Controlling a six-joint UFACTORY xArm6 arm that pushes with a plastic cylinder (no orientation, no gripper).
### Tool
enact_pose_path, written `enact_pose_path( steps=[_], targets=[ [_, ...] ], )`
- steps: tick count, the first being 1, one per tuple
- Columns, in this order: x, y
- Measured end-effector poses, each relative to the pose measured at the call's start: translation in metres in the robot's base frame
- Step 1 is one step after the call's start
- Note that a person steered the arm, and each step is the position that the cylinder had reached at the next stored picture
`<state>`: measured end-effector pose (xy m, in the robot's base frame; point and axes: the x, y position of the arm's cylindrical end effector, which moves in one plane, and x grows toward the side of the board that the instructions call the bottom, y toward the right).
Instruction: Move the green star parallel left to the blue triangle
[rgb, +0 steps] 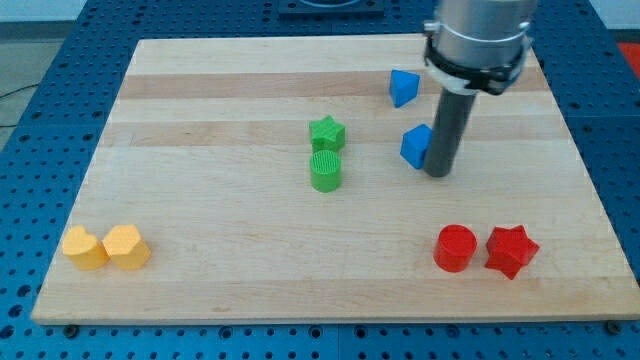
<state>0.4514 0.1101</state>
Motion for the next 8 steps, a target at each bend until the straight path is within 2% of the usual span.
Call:
enact_pose_path(
  steps=[2,3,4,5,6,8],
  targets=[
    [-0.009,-0.065],
    [-0.046,-0.089],
    [-0.068,-0.141],
    [-0.035,-0.128],
    [-0.018,-0.167],
    [-0.068,-0.193]
  ],
)
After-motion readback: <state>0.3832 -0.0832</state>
